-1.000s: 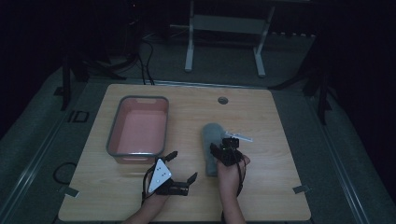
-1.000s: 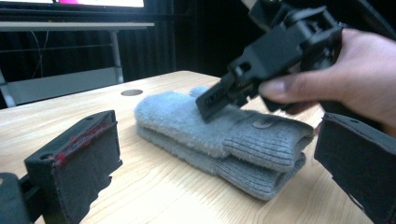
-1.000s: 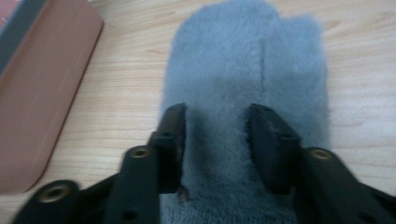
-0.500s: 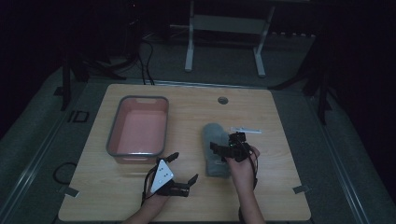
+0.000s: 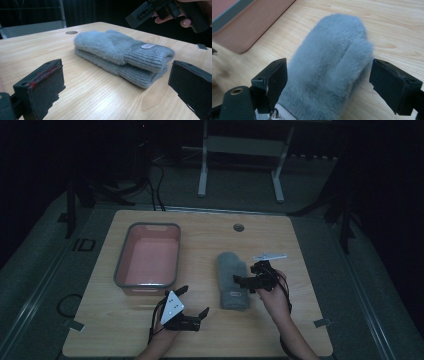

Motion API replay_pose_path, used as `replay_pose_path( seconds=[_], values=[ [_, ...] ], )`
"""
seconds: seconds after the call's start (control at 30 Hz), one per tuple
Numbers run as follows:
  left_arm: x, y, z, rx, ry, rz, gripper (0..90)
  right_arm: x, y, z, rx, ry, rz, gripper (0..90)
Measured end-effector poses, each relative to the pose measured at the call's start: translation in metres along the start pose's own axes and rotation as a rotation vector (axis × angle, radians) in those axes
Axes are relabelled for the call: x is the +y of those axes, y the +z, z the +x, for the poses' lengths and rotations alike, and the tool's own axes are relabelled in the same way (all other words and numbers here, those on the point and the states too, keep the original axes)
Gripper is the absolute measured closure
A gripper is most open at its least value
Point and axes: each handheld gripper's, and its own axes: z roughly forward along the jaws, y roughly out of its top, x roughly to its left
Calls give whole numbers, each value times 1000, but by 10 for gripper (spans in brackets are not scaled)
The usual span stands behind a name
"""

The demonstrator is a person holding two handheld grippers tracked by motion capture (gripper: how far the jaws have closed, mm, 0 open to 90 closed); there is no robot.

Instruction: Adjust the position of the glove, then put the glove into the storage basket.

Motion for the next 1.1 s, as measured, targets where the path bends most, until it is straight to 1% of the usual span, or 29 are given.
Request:
replay_pose_path(
  seconds=[0.03,0.07,0.1,0.13,0.17,0.27,0.3,0.33,0.4,0.47,0.5,0.53,0.6,0.67,0.7,0.73,0.77,0.8,0.87,0.9,0.93,1.0,1.03,1.07,1.1],
  values=[
    [0,-1,1,-5,-1,2,5,0,0,0,-3,-9,5,147],
    [0,-2,1,-7,-11,2,5,0,-1,-1,-3,-27,4,148],
    [0,-2,2,-9,-30,-1,5,-1,-1,-2,8,-37,-7,147],
    [1,-1,2,-8,-41,0,5,-1,-2,-3,14,-36,-16,149],
    [2,-1,2,-6,-48,3,5,-2,-3,-4,20,-48,-19,150],
    [6,-2,2,9,-51,7,5,-4,-3,-5,30,-82,-15,149],
    [7,-2,2,8,-60,8,5,-5,-2,-6,37,-96,-14,149],
    [8,-3,2,7,-65,12,5,-7,-2,-7,47,-111,-19,147],
    [8,-3,3,9,-83,20,5,-9,-2,-9,55,-127,-25,147],
    [9,-2,4,-1,-108,37,5,-10,-4,-11,80,-137,-45,141],
    [10,0,4,-11,-121,50,5,-11,-5,-13,84,-145,-55,140],
    [11,2,3,-24,-124,65,5,-14,-7,-15,81,-145,-61,140],
    [14,8,1,-38,-102,93,6,-20,-10,-21,80,-132,-83,141],
    [19,14,-1,-31,-78,127,5,-25,-12,-27,76,-112,-96,143],
    [19,14,-1,-31,-78,127,5,-25,-12,-27,76,-112,-96,143],
    [23,18,-2,-34,-72,147,5,-27,-14,-29,82,-102,-108,143],
    [26,21,-3,-21,-65,151,5,-29,-17,-30,79,-104,-118,143],
    [29,24,-3,-12,-64,153,5,-29,-18,-30,80,-115,-129,144],
    [37,32,0,-30,-93,170,5,-29,-21,-28,81,-113,-138,145],
    [40,35,1,-30,-96,176,5,-27,-22,-27,94,-111,-131,146],
    [43,39,2,-33,-106,187,5,-26,-23,-27,103,-100,-123,144],
    [50,49,5,-41,-117,228,6,-24,-22,-28,95,-63,-99,141],
    [53,55,5,-47,-117,247,6,-23,-21,-29,92,-37,-95,142],
    [56,61,6,-36,-107,262,6,-22,-20,-30,83,-22,-97,141],
    [58,67,6,-35,-105,274,6,-21,-19,-30,65,-16,-96,121]
  ],
)
